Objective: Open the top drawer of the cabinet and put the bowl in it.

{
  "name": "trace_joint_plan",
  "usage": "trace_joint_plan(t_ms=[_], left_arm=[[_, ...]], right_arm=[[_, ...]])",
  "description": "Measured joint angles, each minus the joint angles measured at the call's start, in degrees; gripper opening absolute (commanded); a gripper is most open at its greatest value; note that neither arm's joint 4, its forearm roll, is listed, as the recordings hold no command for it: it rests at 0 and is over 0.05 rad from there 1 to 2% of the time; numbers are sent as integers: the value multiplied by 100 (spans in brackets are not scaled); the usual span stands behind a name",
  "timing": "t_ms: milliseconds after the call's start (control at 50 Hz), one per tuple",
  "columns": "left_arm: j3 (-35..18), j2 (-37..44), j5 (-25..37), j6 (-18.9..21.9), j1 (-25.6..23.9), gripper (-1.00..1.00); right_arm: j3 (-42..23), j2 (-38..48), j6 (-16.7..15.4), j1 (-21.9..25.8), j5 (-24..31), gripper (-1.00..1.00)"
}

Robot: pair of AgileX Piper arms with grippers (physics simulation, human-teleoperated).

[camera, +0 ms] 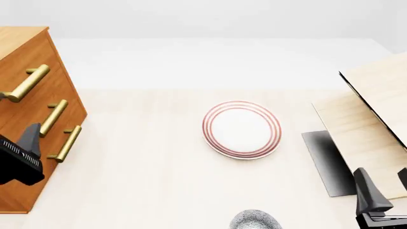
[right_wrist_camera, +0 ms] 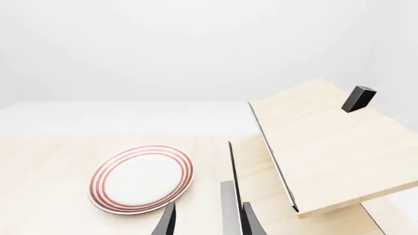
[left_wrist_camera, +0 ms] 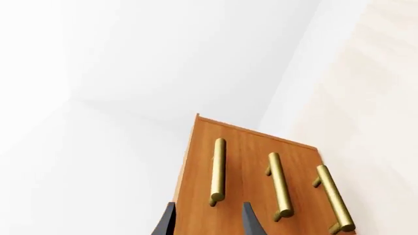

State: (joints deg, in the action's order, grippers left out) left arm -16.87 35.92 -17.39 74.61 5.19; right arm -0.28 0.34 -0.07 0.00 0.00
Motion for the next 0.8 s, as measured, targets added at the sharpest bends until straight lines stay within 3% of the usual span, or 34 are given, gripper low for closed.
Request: trace_joint_plan(t_ms=[380, 800], left_arm=[[-176, 860, -602, 232, -38, 100], [-346, 1717, -1215, 197, 79, 100]], right_arm=[[0, 0, 0, 0, 0, 100], [-18, 5, -1, -4, 15, 100]])
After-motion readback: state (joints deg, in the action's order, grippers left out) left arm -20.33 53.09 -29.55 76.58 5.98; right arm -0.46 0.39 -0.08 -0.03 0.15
